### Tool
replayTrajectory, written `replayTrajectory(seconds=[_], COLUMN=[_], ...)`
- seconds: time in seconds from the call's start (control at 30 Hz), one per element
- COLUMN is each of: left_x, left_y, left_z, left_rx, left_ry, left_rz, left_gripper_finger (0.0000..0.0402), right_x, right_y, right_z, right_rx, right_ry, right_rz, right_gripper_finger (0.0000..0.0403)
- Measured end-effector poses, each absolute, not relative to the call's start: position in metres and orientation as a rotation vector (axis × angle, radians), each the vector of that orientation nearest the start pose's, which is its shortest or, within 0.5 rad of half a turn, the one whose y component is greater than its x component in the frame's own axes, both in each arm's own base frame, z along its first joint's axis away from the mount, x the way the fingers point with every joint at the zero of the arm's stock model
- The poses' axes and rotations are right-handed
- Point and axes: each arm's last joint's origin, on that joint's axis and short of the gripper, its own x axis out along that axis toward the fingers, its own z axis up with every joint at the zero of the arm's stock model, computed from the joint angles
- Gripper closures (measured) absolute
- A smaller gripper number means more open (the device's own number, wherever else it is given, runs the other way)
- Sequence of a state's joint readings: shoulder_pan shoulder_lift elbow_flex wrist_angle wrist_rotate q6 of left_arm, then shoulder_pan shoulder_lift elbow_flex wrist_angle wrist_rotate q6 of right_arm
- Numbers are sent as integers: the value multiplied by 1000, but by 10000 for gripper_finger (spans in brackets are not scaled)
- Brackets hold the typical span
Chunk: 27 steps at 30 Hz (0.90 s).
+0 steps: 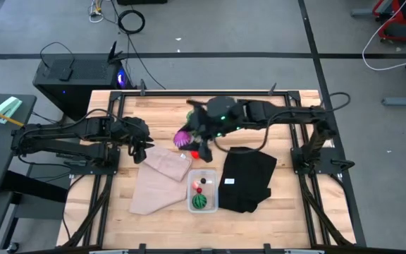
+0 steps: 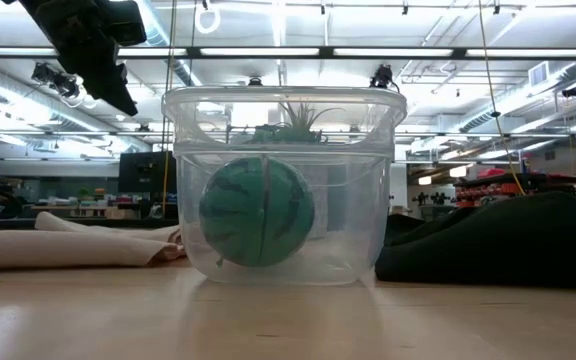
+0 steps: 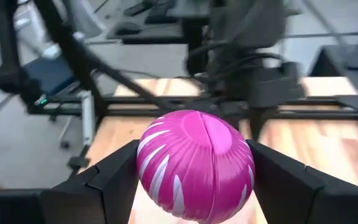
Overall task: Pick and placing Produce into tupperware
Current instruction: Put the purple onion into the transparent container
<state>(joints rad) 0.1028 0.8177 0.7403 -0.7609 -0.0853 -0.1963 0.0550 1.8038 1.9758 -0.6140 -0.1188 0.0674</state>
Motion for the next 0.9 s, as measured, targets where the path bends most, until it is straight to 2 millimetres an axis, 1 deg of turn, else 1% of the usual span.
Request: replayTrajectory(seconds=[0.17,0.27,0.33,0.43,0.57,0.67,0.8,0.9], left_x=[152,151,150,150,150,149,148,147], left_y=[18,18,18,18,18,18,18,18], left_z=[265,264,264,264,263,263,262,261], left_rx=[-188,-180,-180,-180,-181,-181,-180,-170], left_ry=[823,838,846,845,853,860,877,885], left_rz=[257,255,255,255,256,257,258,254], left_gripper_finger=[294,294,294,294,294,294,294,294], right_x=[416,422,422,425,434,439,440,438], right_y=[45,54,58,60,65,73,85,90], right_z=[416,409,404,389,361,345,326,310], right_rx=[46,21,6,-1,28,61,40,32], right_ry=[479,526,567,649,788,855,958,1069], right_rz=[259,292,303,308,296,293,279,251], right_gripper_finger=[128,128,128,128,128,128,128,128])
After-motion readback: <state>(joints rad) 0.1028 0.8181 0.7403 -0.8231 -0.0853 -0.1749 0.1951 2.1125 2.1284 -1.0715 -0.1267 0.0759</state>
